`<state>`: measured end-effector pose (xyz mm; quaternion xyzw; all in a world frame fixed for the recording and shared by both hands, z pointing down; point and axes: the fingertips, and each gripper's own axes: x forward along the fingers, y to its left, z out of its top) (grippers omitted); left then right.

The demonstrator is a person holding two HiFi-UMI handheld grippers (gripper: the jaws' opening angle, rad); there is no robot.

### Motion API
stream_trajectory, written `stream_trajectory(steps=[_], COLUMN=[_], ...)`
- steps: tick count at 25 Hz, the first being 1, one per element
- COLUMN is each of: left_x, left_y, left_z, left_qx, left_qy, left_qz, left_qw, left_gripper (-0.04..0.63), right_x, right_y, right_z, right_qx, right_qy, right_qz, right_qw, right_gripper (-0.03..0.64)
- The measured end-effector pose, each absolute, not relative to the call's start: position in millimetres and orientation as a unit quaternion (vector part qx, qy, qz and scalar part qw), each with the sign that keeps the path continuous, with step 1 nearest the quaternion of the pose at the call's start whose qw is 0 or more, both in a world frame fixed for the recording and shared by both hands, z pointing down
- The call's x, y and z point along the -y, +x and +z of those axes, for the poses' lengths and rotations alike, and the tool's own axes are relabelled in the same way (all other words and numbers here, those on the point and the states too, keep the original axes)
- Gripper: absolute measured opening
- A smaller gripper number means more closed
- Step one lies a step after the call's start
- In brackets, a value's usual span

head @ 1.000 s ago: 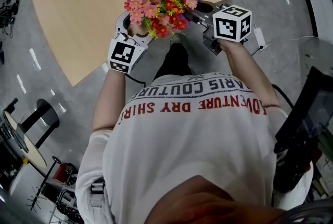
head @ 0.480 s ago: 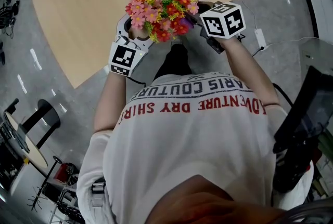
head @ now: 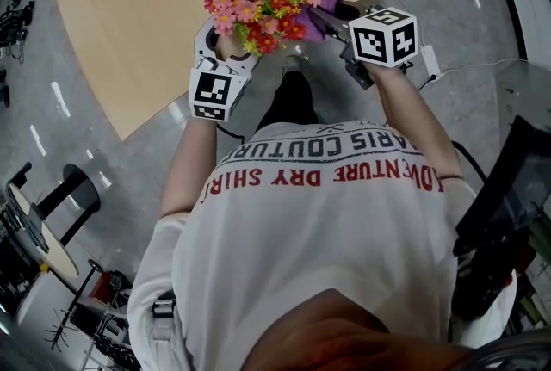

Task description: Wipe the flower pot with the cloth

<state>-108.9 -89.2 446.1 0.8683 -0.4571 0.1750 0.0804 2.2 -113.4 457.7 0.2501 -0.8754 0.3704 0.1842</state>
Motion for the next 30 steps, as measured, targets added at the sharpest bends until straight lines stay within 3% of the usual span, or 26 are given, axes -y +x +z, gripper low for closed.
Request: stream_trajectory(steps=[17,30], left_x=[73.9,87.5], left_y=[-97.6,-107.9], left_z=[444.8,451.2], left_qx=[0.676,0.691], left_qy=[0.707,0.695], left_qz=[0.175,0.173], left_qw=[0.113,0.103], left_gripper=[0.407,0.407], right_x=[33.9,31.5], right_y=[76.4,78.5], right_z=[431.6,433.5], right_qx=[0.865,0.865], right_qy=[0.297,0.297], right_qz=[0.374,0.374], right_qw=[0.154,0.155], right_gripper=[0.046,0.046])
